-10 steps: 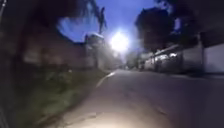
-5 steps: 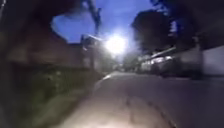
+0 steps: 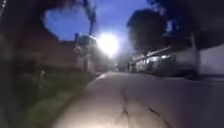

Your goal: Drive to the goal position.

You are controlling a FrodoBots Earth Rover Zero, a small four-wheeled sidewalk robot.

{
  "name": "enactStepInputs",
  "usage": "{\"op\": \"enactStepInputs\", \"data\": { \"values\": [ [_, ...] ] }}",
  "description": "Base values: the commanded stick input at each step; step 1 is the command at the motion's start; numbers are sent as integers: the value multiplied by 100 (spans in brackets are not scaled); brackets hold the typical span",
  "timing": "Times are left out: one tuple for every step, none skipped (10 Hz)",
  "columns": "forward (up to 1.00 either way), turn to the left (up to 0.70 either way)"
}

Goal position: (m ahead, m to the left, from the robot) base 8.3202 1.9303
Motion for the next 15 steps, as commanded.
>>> {"op": "enactStepInputs", "data": {
  "values": [
    [70, 0],
    [70, 0],
    [70, 0],
    [70, 0],
    [70, 0],
    [70, 0],
    [70, 0],
    [70, 0],
    [70, 0],
    [70, 0],
    [70, 0],
    [70, 0],
    [70, -1],
    [70, -17],
    [70, -28]
  ]
}}
